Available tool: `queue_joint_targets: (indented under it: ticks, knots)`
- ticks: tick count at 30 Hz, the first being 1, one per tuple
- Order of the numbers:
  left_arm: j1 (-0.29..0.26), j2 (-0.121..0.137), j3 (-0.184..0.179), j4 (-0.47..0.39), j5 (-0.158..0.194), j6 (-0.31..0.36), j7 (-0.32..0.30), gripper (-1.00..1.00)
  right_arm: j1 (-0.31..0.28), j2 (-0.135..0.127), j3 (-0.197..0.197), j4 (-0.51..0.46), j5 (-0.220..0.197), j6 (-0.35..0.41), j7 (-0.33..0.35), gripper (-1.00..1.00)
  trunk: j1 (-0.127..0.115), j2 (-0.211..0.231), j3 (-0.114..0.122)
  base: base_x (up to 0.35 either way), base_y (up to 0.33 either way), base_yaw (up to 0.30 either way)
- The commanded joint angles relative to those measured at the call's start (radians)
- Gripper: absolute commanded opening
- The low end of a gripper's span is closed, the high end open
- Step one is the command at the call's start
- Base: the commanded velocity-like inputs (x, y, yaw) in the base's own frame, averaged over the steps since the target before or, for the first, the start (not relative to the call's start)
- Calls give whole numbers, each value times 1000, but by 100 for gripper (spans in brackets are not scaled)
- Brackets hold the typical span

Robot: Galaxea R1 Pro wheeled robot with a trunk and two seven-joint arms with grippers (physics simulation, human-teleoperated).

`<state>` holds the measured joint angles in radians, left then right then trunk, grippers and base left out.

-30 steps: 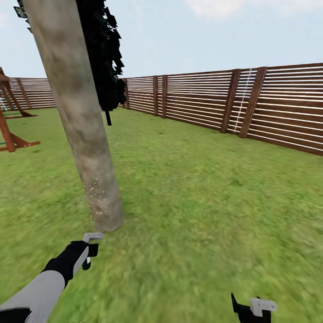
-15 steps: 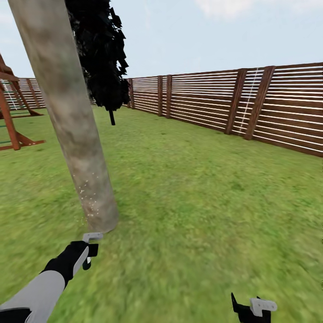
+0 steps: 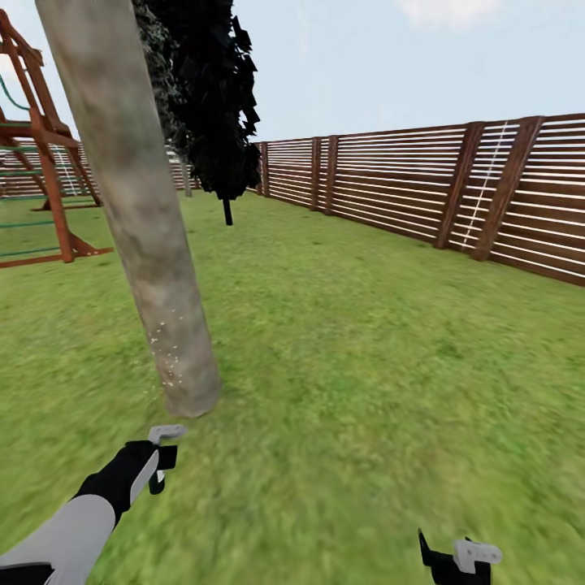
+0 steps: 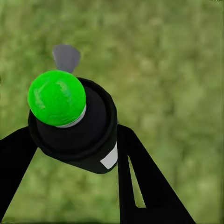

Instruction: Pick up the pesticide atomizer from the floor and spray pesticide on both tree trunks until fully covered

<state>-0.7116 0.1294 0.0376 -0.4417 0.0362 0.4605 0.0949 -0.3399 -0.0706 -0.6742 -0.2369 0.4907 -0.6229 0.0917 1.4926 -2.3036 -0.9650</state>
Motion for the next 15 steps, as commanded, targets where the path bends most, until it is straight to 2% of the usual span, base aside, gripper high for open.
queue_joint_targets:
  ticks: [1, 8, 15]
  knots:
    - [0, -1, 2, -2, 4, 6, 3, -100, -1, 0, -8, 1, 0, -3, 10, 100, 0, 0, -1, 136, -270, 276]
    - [0, -1, 2, -2, 4, 5, 3, -100, -1, 0, -8, 1, 0, -3, 10, 100, 0, 0, -1, 137, -270, 273]
    - [0, 1, 9, -2, 4, 5, 4, -100, -1, 0, -8, 1, 0, -3, 10, 100, 0, 0, -1, 138, -271, 31]
